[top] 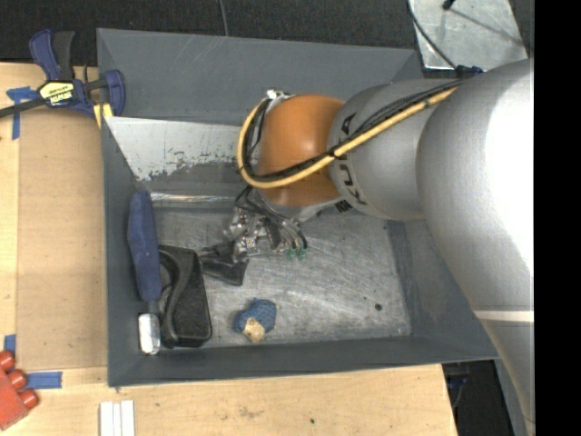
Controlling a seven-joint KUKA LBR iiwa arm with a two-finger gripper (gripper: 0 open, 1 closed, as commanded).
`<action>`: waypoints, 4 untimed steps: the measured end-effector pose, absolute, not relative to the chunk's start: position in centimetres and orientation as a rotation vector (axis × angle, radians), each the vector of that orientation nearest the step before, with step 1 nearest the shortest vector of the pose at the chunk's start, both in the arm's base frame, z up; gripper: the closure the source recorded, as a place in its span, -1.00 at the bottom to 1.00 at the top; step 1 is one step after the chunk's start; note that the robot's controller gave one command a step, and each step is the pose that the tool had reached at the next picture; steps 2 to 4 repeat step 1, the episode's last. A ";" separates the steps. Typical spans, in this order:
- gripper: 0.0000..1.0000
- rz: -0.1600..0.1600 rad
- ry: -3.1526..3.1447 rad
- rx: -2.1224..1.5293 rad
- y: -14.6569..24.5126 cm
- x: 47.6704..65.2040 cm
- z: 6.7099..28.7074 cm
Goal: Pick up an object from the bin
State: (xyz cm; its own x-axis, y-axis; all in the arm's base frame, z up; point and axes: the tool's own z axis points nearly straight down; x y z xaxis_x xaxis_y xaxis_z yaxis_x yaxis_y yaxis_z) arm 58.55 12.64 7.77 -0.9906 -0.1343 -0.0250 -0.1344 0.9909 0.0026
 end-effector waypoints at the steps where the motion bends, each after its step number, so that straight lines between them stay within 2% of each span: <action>1: 1.00 0.002 3.094 -0.458 14.5 60.4 24.3; 4: 1.00 0.002 3.094 -0.458 14.5 60.4 24.3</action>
Offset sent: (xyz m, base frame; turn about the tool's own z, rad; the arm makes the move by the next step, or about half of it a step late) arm 0.0159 0.0174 0.1591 -0.1587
